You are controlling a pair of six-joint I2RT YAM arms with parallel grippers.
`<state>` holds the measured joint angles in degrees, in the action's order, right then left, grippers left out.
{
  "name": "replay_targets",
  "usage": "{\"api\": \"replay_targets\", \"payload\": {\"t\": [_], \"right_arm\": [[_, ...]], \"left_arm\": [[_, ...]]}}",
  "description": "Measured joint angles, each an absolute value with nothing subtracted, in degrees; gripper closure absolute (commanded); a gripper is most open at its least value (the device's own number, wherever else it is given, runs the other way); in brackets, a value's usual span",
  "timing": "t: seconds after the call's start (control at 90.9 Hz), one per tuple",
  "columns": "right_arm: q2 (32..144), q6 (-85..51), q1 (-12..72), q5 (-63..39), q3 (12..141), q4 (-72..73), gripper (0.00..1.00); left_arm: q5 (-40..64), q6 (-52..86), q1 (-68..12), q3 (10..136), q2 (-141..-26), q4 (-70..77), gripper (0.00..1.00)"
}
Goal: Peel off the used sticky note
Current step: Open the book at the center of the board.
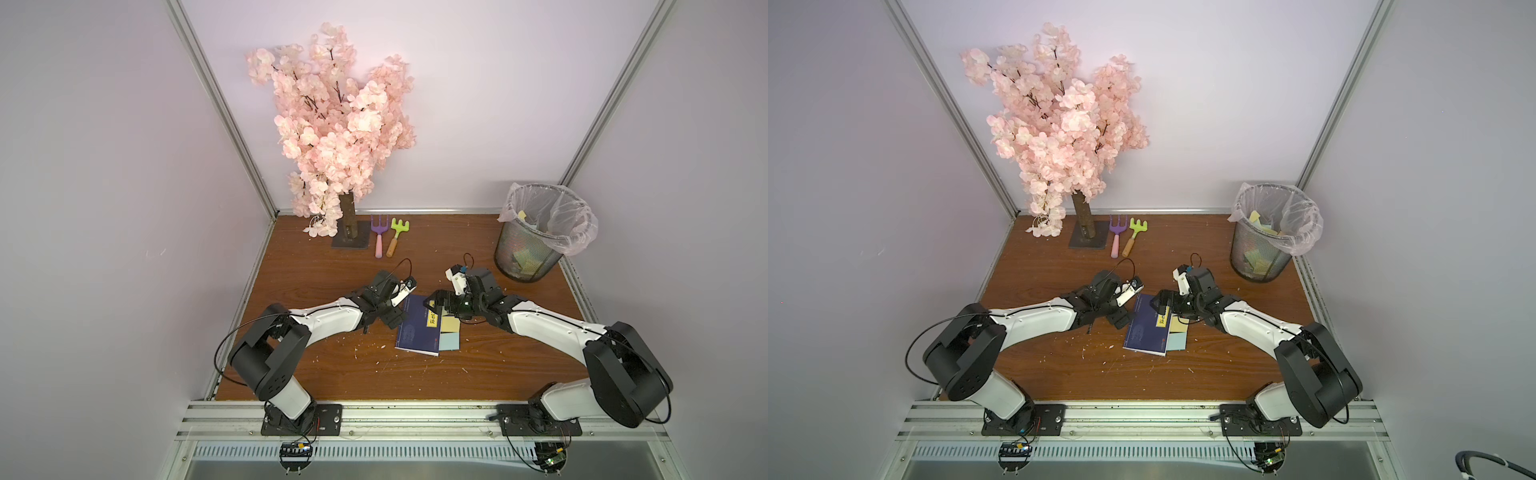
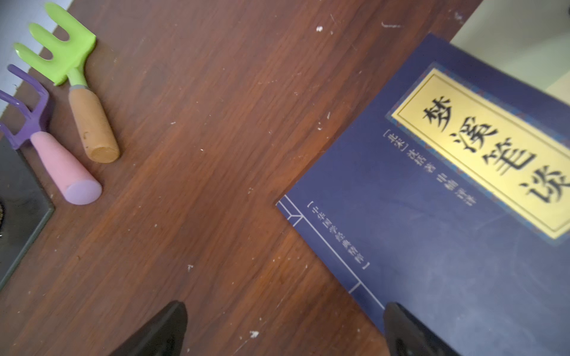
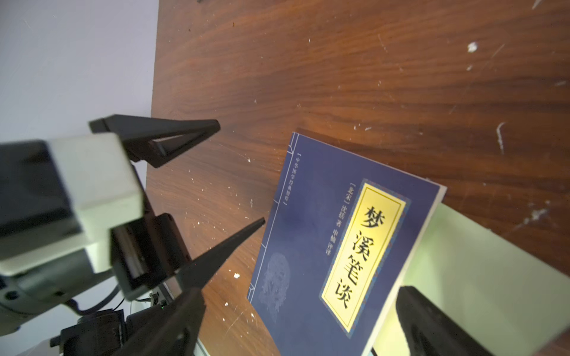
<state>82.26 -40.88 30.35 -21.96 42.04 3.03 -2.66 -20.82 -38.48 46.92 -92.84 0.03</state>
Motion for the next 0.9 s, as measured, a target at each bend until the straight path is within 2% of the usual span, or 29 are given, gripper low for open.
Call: {"api": "replay_targets", "payload": {"t": [0.903], "right_arm": [[88.58,-43.42,30.30,-20.51,38.85,10.63,0.01]], "left_arm": [[-4.12,-19.44,-39.18,46.68,-95.24,3.49,0.01]]}}
